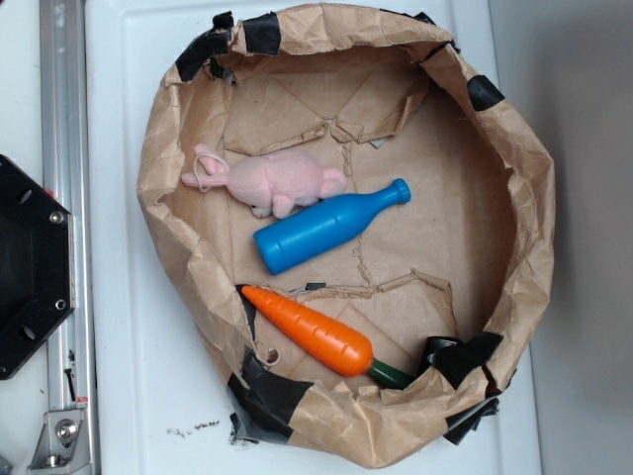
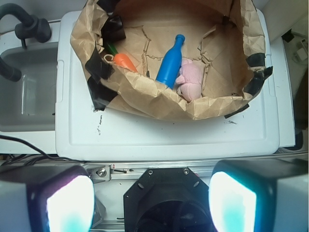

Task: Grab the blue bottle.

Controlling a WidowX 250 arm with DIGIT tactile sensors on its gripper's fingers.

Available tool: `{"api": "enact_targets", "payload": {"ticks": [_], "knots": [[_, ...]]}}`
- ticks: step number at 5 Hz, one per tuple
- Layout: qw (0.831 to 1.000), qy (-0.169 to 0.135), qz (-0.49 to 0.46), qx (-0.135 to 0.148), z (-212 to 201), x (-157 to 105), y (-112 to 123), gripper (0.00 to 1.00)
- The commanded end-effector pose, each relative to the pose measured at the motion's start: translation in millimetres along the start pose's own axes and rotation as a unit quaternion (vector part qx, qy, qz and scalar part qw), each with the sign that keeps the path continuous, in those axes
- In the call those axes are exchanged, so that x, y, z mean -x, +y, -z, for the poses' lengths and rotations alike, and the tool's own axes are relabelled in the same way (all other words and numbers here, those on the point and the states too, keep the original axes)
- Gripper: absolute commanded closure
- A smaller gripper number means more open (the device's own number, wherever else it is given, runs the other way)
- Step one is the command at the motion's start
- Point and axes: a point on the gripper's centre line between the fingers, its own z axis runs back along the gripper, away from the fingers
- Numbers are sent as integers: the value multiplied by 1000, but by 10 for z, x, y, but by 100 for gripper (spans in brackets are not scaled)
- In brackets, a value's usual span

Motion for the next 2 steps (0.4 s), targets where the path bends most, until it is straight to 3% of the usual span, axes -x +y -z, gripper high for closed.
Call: {"api": "enact_targets", "payload": {"ticks": [1, 2], "knots": [[1000, 0, 0, 0, 0, 0, 0, 0], [998, -13, -61, 0, 343, -313, 112, 0]]}}
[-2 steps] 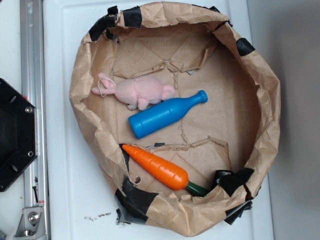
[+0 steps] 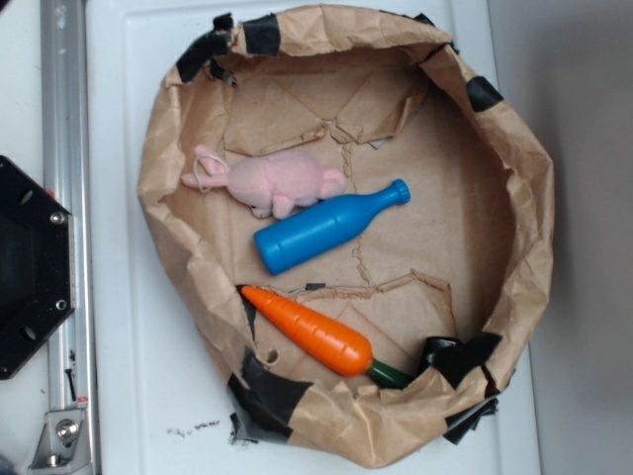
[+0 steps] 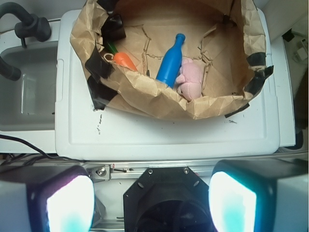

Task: Grab the blue bottle.

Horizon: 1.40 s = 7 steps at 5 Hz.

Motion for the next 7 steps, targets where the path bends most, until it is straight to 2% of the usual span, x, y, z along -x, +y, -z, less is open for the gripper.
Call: {"api": "enact_targets", "payload": {"ticks": [1, 2, 3, 4, 5, 6, 7], "knots": [[989, -12, -145, -9, 386, -640, 243, 0], [975, -37, -217, 3, 486, -866, 401, 0], [957, -60, -283, 0, 869, -1095, 576, 0], [949, -53, -311, -3, 1350, -1150, 493, 0], [951, -35, -306, 3, 1733, -1149, 352, 0], [956, -10, -293, -9, 2033, -1116, 352, 0], [972, -10, -233, 3, 2120, -1294, 271, 0]]}}
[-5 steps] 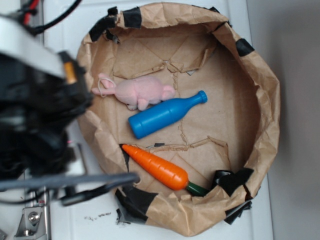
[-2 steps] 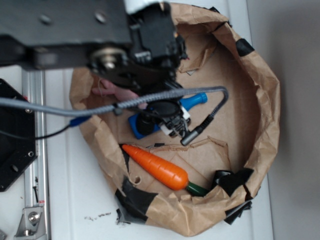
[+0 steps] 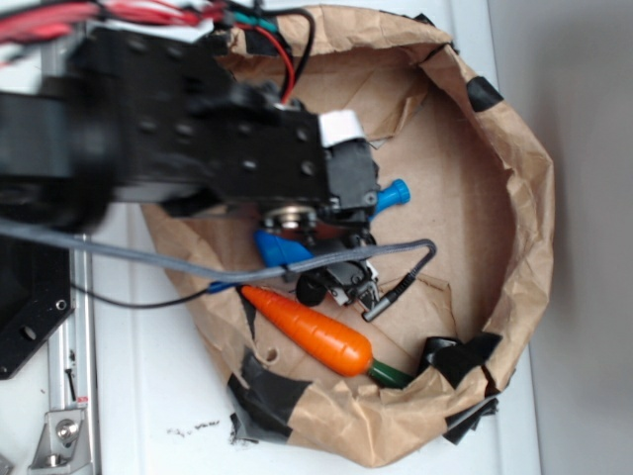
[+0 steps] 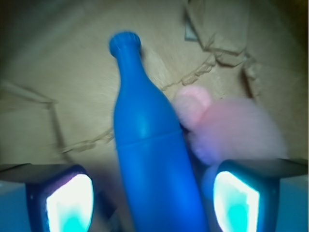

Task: Grab the blue bottle.

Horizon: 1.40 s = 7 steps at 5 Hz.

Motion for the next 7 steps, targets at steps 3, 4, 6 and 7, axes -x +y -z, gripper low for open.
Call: {"api": "enact_targets", "payload": {"ticks": [3, 4, 6, 7], "knots": [[982, -5, 189, -6, 97, -270, -392, 0], [977, 12, 212, -8, 277, -253, -271, 0], [950, -23, 307, -42, -159, -264, -201, 100], [936, -86, 340, -12, -646, -276, -229, 100]]}}
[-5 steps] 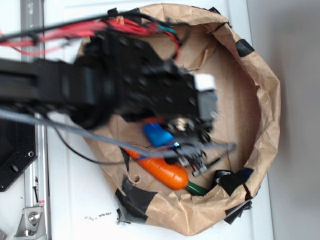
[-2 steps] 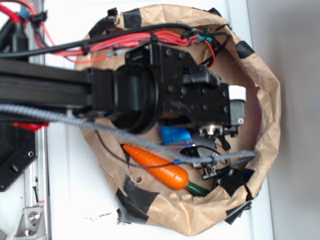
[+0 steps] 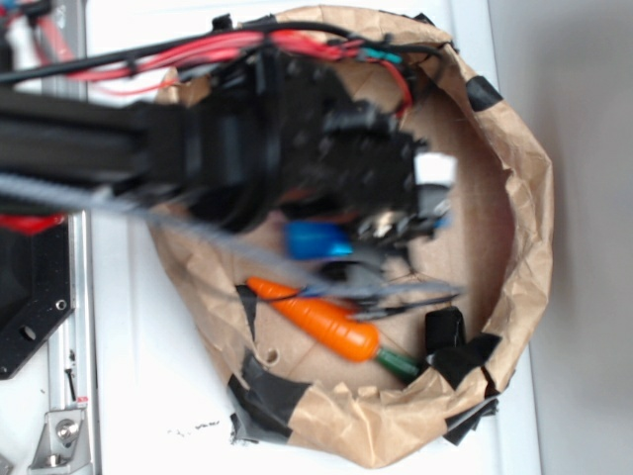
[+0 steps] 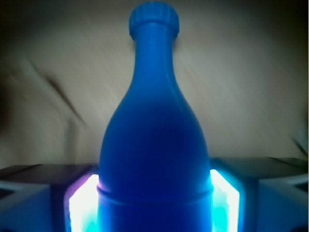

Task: Grab the blue bottle.

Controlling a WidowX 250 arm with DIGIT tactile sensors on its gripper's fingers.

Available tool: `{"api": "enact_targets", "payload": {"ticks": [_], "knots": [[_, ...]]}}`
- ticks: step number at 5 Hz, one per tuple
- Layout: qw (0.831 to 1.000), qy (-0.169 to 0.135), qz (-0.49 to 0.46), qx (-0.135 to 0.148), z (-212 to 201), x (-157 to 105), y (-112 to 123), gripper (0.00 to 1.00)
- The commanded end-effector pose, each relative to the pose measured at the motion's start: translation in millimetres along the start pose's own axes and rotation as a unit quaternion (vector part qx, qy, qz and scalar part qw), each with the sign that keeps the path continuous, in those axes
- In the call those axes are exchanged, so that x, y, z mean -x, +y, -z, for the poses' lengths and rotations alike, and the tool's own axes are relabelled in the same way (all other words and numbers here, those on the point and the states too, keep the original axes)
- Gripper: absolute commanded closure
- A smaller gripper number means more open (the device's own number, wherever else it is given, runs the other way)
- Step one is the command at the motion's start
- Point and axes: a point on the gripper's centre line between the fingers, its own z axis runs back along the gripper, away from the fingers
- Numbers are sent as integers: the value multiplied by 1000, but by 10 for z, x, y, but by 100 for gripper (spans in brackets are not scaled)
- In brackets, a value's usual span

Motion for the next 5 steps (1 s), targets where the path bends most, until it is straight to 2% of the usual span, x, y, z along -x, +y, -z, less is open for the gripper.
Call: {"api": "enact_targets", "payload": {"ticks": [1, 2, 3, 4, 5], "knots": [[996, -65, 12, 53, -1169, -86, 110, 100], [999, -17, 27, 44, -1515, -96, 120, 100], [999, 1, 17, 52, -1545, -107, 102, 100], [999, -1, 4, 52, -1561, -86, 111, 100], [999, 8, -5, 35, -1491, -64, 127, 100]]}}
